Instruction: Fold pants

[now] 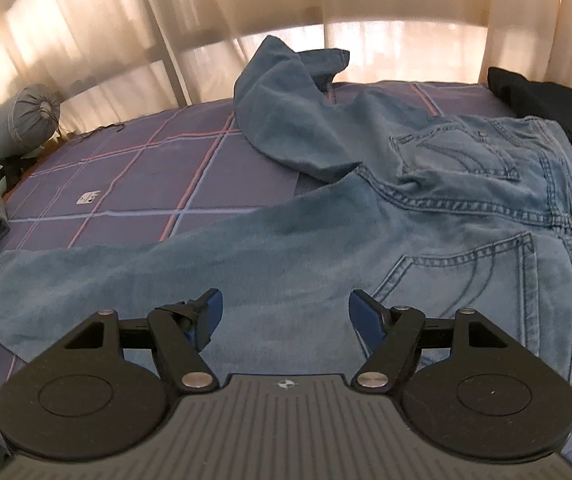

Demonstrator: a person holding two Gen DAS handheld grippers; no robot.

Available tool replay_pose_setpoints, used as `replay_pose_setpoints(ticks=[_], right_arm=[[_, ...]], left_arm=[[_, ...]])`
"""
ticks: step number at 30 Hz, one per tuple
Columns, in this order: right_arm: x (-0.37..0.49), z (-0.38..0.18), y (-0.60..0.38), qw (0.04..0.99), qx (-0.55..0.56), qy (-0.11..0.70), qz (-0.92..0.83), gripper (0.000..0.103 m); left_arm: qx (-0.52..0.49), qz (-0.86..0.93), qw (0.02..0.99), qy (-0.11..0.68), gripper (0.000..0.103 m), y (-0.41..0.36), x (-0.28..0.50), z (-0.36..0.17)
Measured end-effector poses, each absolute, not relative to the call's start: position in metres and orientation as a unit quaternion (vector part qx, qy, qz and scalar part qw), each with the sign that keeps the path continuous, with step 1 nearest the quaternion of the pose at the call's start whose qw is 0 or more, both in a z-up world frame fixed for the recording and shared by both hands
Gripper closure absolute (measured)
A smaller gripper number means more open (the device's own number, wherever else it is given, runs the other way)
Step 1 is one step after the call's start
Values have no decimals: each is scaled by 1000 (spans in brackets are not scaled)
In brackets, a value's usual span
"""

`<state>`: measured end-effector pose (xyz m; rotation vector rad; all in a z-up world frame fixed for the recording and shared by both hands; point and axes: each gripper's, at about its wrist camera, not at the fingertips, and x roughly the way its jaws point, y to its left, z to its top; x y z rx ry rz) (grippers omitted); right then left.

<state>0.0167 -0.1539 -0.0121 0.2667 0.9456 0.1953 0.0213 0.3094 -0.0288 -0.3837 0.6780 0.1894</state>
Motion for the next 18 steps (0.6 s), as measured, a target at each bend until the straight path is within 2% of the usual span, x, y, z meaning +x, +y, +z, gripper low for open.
replay_pose_setpoints(ticks=[4,8,9,12,14,16,17,18], right_arm=[[19,-20,-150,865,128,473,107,0],[8,-19,-146,862,123,475,129,14],[6,-19,-146,861,121,477,130,21],[3,-22,-148,859,118,482,125,31],[3,-22,-149,859,123,481,124,31],[2,-23,-148,861,122,478,124,31],[2,-23,-147,863,117,476,125,30],[2,-23,-145,864,110,475,126,29]], left_arm=[[-143,84,925,342,0,300,13,-29],[-133,63,911,386,0,291,26,-46],[-128,63,911,388,4,288,28,-50],[-99,71,920,372,5,276,24,-46],[-80,78,925,362,5,273,26,-43],[-82,81,916,385,5,276,35,-52],[-73,81,920,378,0,274,35,-54],[-58,82,919,382,0,270,36,-52]])
